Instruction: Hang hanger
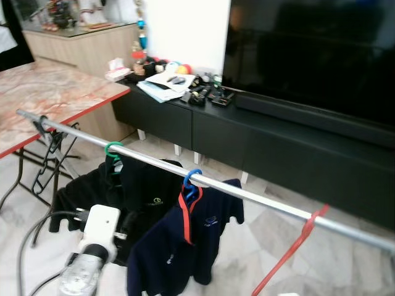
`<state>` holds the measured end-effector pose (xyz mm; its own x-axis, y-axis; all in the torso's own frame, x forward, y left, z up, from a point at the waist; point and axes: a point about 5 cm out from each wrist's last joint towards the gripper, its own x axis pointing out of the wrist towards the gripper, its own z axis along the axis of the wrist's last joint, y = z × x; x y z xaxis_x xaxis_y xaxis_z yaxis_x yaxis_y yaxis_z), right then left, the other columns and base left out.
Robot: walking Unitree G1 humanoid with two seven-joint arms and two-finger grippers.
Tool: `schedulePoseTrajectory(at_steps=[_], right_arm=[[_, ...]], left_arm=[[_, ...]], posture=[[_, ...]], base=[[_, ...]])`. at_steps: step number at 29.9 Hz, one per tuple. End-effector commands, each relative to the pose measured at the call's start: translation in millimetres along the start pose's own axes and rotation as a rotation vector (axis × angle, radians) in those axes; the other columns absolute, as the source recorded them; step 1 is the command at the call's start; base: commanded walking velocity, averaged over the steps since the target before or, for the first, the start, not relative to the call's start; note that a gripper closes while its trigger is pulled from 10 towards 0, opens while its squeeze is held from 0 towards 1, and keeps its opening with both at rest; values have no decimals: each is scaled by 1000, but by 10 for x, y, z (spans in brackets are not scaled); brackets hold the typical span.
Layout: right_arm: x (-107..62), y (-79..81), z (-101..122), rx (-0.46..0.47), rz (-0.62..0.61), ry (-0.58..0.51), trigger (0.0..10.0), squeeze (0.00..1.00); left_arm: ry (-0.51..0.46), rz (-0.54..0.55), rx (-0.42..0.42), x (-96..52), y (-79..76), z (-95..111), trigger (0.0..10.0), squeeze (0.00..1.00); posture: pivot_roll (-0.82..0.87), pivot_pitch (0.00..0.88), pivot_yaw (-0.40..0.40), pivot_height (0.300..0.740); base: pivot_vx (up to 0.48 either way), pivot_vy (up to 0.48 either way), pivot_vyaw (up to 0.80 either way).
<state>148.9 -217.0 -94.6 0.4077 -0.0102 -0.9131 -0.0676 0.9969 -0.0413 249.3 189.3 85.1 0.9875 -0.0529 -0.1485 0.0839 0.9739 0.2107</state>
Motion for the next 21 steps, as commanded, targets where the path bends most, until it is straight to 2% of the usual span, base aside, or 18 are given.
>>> schedulePoseTrajectory(at_steps=[1,12,19,21], right_arm=[[15,59,90,-11,16,-20,10000,0],[15,47,90,-2,2,-14,10000,0],[15,52,95,-3,11,-16,10000,0],[15,51,95,0,10,-16,10000,0]], left_arm=[[-15,23,19,-1,86,49,10000,0],[-11,21,24,12,99,59,10000,0],[-14,19,22,16,101,65,10000,0],[-15,17,22,17,98,67,10000,0]], posture=[[191,0,-10,740],[195,0,-14,740],[194,0,-13,740],[195,0,-14,740]], base=[[0,405,0],[0,406,0],[0,406,-789],[0,405,-300]])
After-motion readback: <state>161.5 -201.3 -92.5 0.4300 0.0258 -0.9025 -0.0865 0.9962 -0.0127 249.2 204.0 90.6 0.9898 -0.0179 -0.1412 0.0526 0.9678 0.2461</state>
